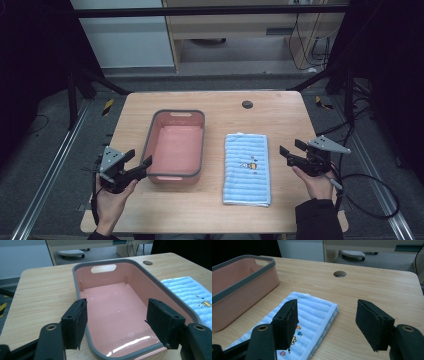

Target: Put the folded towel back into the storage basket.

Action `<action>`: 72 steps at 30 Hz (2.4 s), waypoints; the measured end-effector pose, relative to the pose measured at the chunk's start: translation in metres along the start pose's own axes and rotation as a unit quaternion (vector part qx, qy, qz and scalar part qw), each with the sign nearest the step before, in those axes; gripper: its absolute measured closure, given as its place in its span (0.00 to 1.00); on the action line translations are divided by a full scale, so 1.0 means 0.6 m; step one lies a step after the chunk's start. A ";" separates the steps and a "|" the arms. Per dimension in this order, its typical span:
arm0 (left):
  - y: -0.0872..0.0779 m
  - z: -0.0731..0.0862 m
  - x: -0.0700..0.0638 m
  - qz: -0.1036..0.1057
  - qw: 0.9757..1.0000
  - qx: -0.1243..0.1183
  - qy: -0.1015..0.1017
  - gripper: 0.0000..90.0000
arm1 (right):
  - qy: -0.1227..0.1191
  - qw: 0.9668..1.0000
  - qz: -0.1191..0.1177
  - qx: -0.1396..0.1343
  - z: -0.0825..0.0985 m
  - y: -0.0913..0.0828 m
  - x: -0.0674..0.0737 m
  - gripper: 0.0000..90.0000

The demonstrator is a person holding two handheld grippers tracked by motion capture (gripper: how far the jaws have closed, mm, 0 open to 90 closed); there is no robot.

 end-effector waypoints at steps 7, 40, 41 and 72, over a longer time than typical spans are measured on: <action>0.007 -0.013 -0.028 0.012 1.000 -0.005 0.007 0.35 | -0.006 1.000 -0.001 -0.003 -0.019 0.003 0.002 0.38; 0.080 -0.050 -0.190 0.079 0.996 -0.009 0.041 0.36 | -0.023 1.000 0.018 -0.008 -0.097 0.040 0.009 0.38; 0.082 -0.050 -0.196 0.082 0.996 -0.008 0.042 0.36 | -0.025 1.000 0.019 -0.006 -0.096 0.043 0.008 0.39; 0.148 0.001 -0.318 0.116 0.990 0.029 0.081 0.48 | -0.022 0.999 0.021 0.019 -0.069 0.105 -0.014 0.49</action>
Point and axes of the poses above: each handheld gripper's, and its own axes: y roughly forward along the jaws, z roughly out of its underside, x roughly to its left, the point moved 10 cm from there along y, roughly forward along the jaws, and after that the axes turned 4 degrees about x, right-handed, at the moved point
